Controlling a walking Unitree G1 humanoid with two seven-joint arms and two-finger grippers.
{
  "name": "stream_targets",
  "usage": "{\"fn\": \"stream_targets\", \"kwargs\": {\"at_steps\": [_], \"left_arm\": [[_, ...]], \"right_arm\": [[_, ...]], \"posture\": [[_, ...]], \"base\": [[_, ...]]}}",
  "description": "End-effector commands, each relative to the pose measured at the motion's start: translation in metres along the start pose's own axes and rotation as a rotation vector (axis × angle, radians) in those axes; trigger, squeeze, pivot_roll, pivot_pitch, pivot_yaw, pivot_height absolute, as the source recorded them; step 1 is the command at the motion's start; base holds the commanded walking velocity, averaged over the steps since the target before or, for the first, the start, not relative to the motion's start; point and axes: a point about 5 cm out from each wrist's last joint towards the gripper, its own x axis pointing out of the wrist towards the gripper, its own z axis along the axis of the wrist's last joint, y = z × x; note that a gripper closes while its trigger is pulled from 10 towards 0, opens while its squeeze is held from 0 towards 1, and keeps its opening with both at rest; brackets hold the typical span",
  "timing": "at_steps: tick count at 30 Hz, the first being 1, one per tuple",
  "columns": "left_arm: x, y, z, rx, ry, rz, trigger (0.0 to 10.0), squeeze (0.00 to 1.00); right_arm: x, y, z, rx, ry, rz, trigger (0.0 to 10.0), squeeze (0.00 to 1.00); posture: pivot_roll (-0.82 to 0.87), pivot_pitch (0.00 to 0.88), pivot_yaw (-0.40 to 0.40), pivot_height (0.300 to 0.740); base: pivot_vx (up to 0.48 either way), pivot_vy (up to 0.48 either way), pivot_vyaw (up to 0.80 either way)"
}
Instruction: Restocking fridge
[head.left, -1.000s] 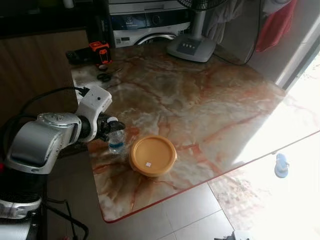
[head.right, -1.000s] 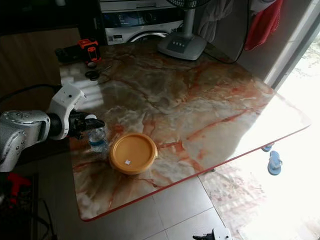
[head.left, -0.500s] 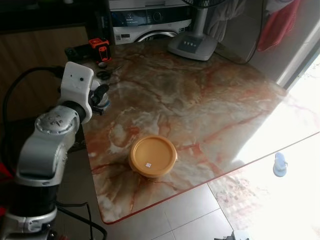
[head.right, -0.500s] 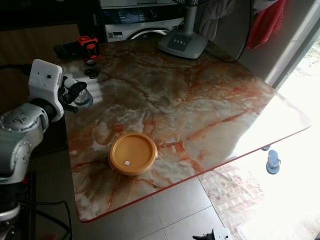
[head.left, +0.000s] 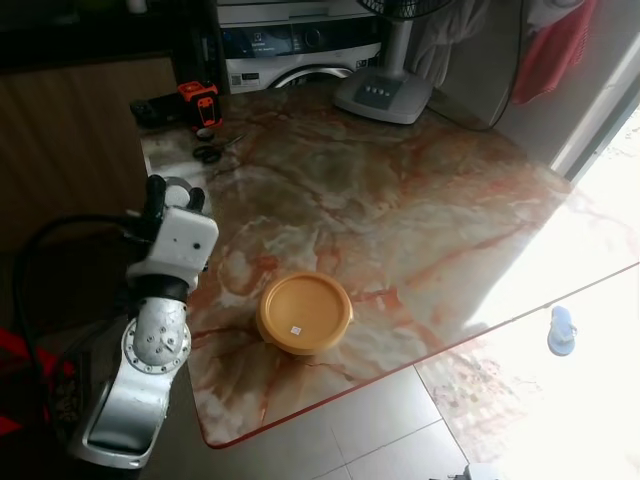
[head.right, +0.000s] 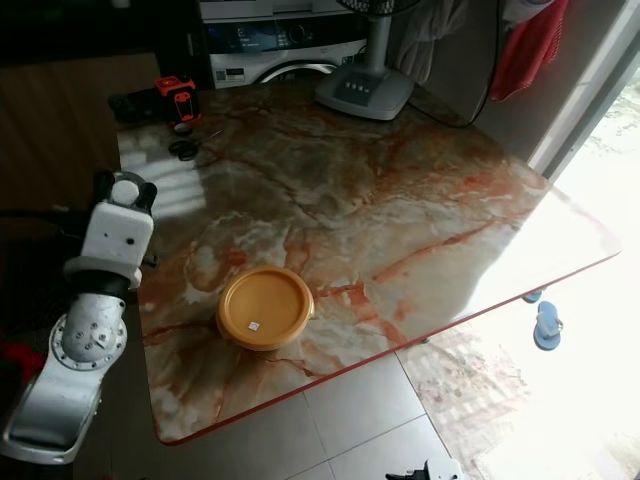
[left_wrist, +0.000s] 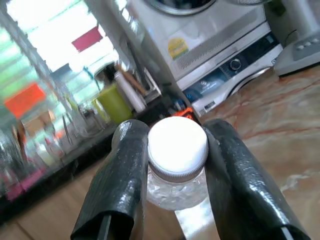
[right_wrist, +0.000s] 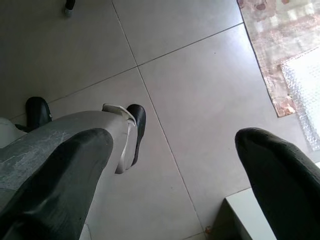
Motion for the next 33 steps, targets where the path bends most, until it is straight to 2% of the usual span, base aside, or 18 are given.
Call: {"fn": "stream_targets", "kwargs": {"at_steps": [1, 3, 7, 16, 33], "left_arm": [[-0.006, -0.007, 0.0, 0.032, -0.041, -0.025, 10.0, 0.0], [-0.012, -0.009, -0.006, 0.024, -0.032, -0.017, 10.0, 0.0], [-0.014, -0.009, -0.009, 0.018, -0.025, -0.002, 10.0, 0.0], [-0.007, -0.008, -0.008, 0.013, -0.039, 0.043, 10.0, 0.0], [-0.007, -0.007, -0.01, -0.012, -0.013, 0.069, 10.0, 0.0]], "right_arm": [[-0.001, -0.001, -0.006, 0.02, 0.007, -0.015, 10.0, 0.0], [-0.002, -0.001, -0.007, 0.031, 0.002, -0.026, 10.0, 0.0], [-0.002, -0.001, -0.008, 0.042, 0.0, -0.037, 10.0, 0.0], [-0.001, 0.0, -0.007, 0.057, -0.008, -0.043, 10.0, 0.0], [-0.001, -0.001, -0.006, 0.059, -0.016, -0.052, 10.0, 0.0]], "posture": [[0.0, 0.019, -0.048, 0.74], [0.0, 0.008, -0.04, 0.74], [0.0, 0.007, -0.038, 0.74], [0.01, 0.05, -0.038, 0.74], [0.01, 0.072, -0.045, 0.74]], "base": [[0.0, 0.0, 0.0], [0.0, 0.0, 0.0], [0.0, 0.0, 0.0], [0.0, 0.0, 0.0], [0.0, 0.375, 0.0]]}}
